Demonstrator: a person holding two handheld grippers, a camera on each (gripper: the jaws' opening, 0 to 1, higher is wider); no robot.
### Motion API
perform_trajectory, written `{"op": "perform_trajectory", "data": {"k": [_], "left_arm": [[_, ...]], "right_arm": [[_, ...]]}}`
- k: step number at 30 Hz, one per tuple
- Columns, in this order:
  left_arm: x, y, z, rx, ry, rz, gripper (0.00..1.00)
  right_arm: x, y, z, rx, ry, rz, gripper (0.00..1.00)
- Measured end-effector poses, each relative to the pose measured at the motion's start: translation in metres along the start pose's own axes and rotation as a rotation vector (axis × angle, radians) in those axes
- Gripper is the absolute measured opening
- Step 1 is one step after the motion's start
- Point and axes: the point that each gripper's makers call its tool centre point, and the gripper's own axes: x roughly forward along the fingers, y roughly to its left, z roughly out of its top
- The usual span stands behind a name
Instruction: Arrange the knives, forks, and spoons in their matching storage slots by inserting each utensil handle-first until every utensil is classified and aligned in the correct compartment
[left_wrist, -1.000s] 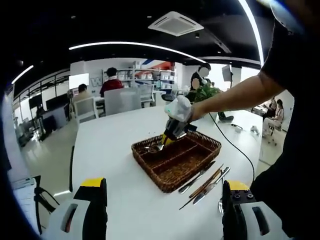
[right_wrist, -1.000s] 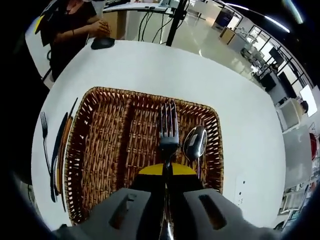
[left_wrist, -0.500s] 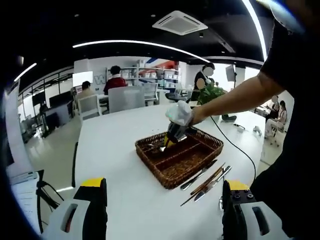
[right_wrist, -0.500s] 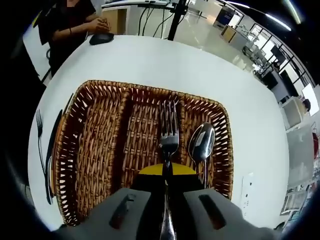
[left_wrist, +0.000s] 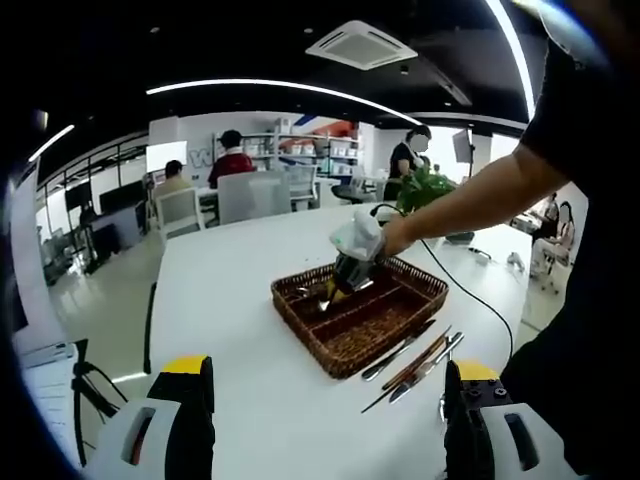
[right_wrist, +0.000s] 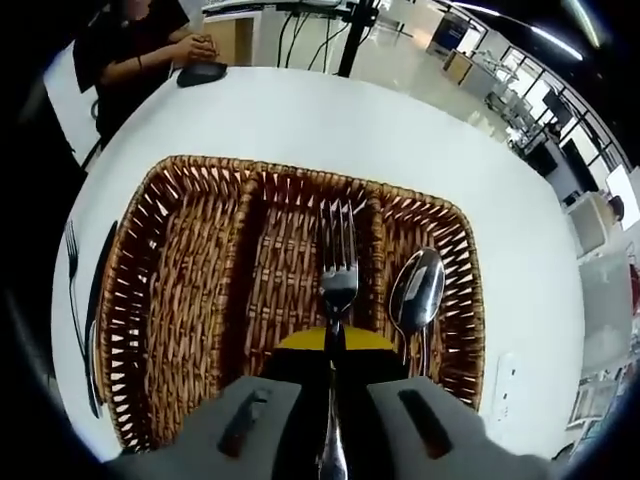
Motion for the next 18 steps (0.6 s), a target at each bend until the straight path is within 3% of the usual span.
{"op": "perform_trajectory", "data": {"k": [15, 18], "left_arm": [[-0.001, 0.0, 0.0, -0.008, 0.0, 0.003, 1.0], [-0.001, 0.003, -0.003, -0.007, -0.001, 0.002, 1.0]], "right_arm": [[0.013, 0.003, -0.001, 0.074, 0.003, -0.002, 0.0], [0.014, 0.002, -0.001, 0.138, -0.011, 0.006, 0.0]]}}
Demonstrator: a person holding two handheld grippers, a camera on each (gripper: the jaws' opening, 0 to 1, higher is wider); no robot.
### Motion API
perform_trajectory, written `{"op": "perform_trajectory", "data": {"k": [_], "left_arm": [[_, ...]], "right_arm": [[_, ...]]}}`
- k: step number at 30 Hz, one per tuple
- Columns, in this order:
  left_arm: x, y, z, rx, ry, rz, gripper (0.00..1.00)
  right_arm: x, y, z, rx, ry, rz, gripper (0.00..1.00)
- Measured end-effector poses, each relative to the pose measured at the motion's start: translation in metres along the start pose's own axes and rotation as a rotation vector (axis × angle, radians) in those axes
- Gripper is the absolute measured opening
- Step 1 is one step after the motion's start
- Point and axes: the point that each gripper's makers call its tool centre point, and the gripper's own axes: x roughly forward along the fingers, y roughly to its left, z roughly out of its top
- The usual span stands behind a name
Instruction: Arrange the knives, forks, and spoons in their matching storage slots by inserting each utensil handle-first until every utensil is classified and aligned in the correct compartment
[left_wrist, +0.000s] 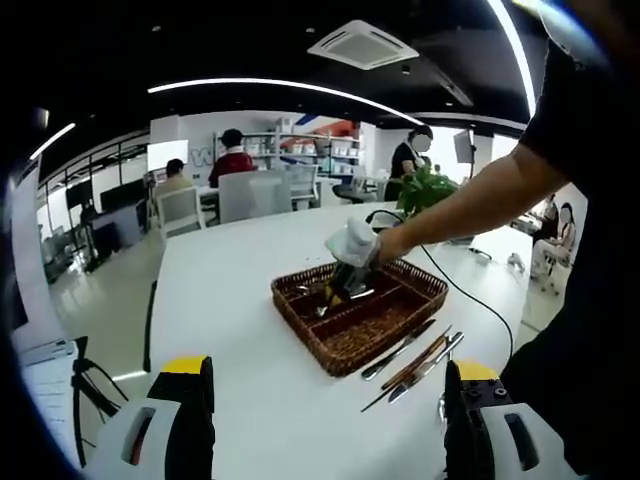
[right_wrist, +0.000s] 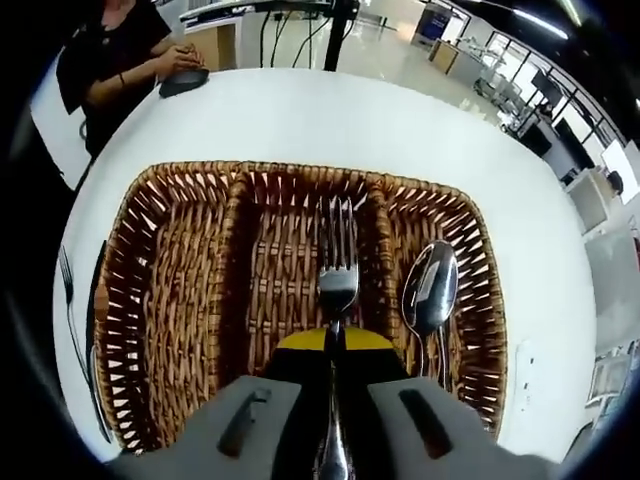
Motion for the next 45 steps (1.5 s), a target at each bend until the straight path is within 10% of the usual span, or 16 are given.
{"op": "perform_trajectory", "data": {"k": [13, 35, 45], "left_arm": [[-0.001, -0.006, 0.008, 0.017, -0.012, -0.001, 1.0], [0.024, -0.012, 0.047, 0.061, -0.122, -0.004, 1.0], [0.031, -0.025, 0.055, 0.089, -0.144, -0.067, 1.0]], "right_arm": [[-0.021, 0.001, 0.0, -0.056, -0.083, -0.046, 0.14], [-0.185, -0.017, 0.004, 0.227, -0.283, -0.323, 0.99], [-0.238, 0.017, -0.02, 0.361, -0.342, -0.432, 0.99]]}}
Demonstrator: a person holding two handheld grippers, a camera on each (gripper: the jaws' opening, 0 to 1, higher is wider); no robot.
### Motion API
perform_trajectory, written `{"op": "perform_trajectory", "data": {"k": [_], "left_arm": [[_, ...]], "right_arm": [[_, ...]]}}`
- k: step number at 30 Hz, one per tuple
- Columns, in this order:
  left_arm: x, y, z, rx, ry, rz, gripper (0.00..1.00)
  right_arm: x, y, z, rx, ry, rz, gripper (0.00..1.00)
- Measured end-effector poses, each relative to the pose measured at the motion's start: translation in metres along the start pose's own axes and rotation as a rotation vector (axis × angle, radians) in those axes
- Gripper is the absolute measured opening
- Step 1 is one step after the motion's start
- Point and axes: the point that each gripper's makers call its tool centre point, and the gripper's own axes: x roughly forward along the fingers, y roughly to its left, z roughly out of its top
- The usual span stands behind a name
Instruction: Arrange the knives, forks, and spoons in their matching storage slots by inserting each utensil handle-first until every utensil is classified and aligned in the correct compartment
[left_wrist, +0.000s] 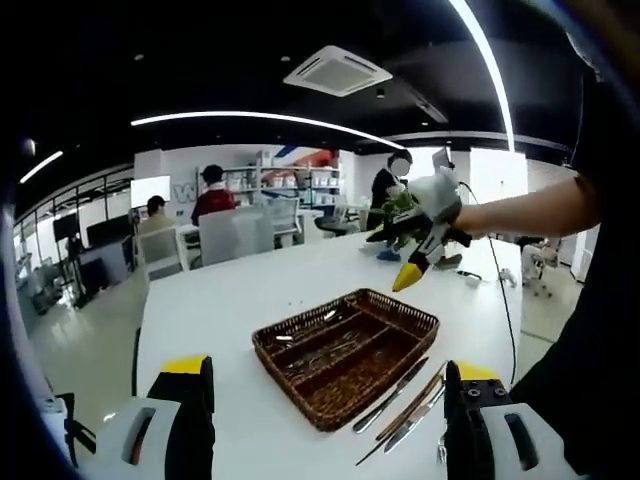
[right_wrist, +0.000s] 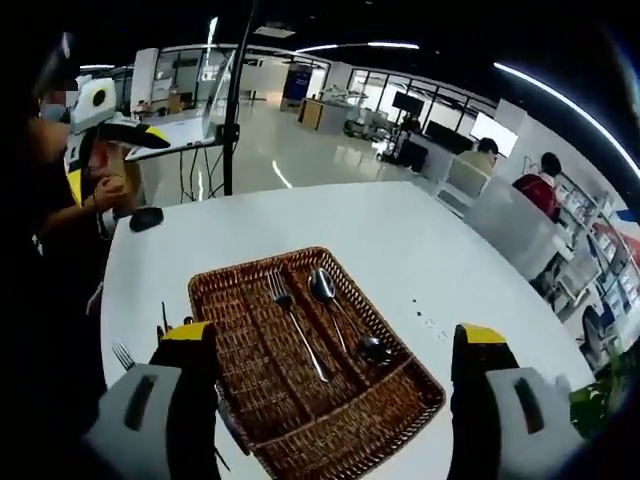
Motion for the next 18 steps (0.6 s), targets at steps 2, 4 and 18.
{"op": "perform_trajectory", "data": {"k": [2, 4, 18], "left_arm": [[0.002, -0.003, 0.001, 0.008, 0.004, -0.006, 1.0], [0.002, -0.006, 0.006, 0.012, 0.001, -0.009, 1.0], [0.012, -0.043, 0.031, 0.001, -0.03, 0.006, 1.0]], "right_arm": [[-0.015, 0.001, -0.002, 0.024, -0.012, -0.022, 0.99], [-0.027, 0.001, -0.003, 0.043, -0.03, -0.041, 0.99], [-0.111, -0.002, -0.04, 0.189, -0.137, -0.168, 0.99]]}}
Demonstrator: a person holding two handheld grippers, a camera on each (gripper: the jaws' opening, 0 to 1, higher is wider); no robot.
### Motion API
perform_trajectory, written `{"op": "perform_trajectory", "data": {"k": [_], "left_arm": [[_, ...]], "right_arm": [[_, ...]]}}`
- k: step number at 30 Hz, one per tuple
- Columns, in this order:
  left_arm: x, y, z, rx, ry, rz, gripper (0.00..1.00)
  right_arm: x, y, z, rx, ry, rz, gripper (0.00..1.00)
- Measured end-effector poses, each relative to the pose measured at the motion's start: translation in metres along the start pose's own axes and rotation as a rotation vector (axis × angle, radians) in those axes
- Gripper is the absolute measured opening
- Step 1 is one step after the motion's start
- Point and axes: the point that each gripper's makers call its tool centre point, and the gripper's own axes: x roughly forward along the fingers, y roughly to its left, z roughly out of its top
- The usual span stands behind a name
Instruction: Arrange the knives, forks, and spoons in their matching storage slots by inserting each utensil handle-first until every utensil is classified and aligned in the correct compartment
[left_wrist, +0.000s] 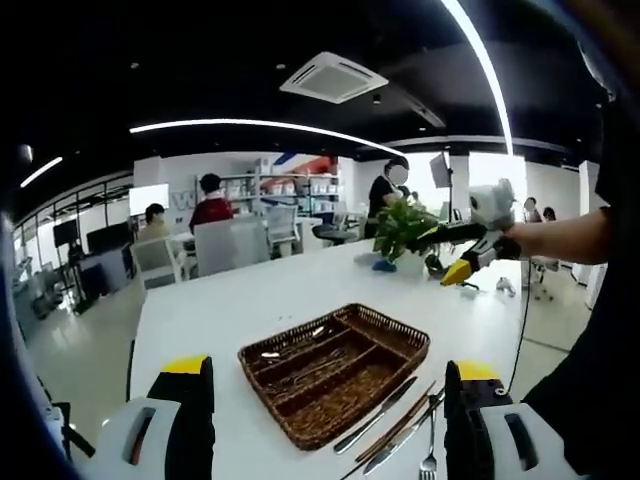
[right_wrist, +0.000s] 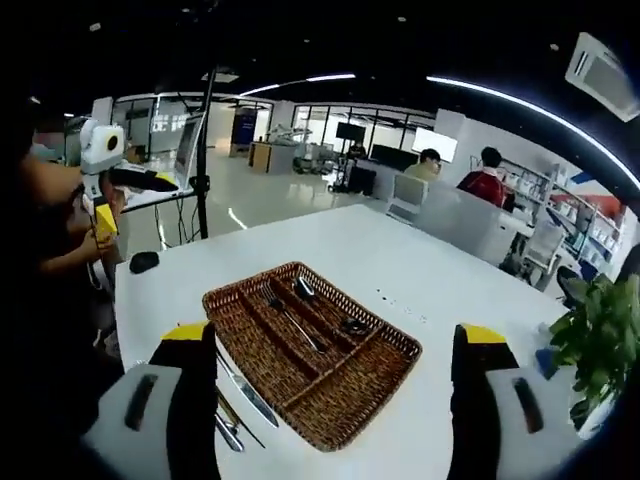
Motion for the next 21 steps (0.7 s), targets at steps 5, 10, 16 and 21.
{"op": "perform_trajectory", "data": {"k": [5, 10, 16, 21], "left_arm": [[0.0, -0.018, 0.001, 0.016, 0.019, 0.0, 1.0], [-0.005, -0.024, 0.007, 0.026, 0.02, 0.025, 1.0], [-0.005, -0.028, 0.014, 0.039, 0.001, 0.073, 1.0], [-0.004, -0.03, 0.002, -0.013, 0.006, 0.08, 1.0]], "right_arm": [[-0.033, -0.004, -0.013, 0.035, -0.029, -0.027, 0.99], [-0.066, -0.012, -0.026, 0.069, -0.046, -0.041, 0.99], [-0.097, -0.02, -0.035, 0.068, -0.058, -0.045, 0.99], [-0.108, -0.018, -0.045, 0.081, -0.02, -0.045, 0.99]]}}
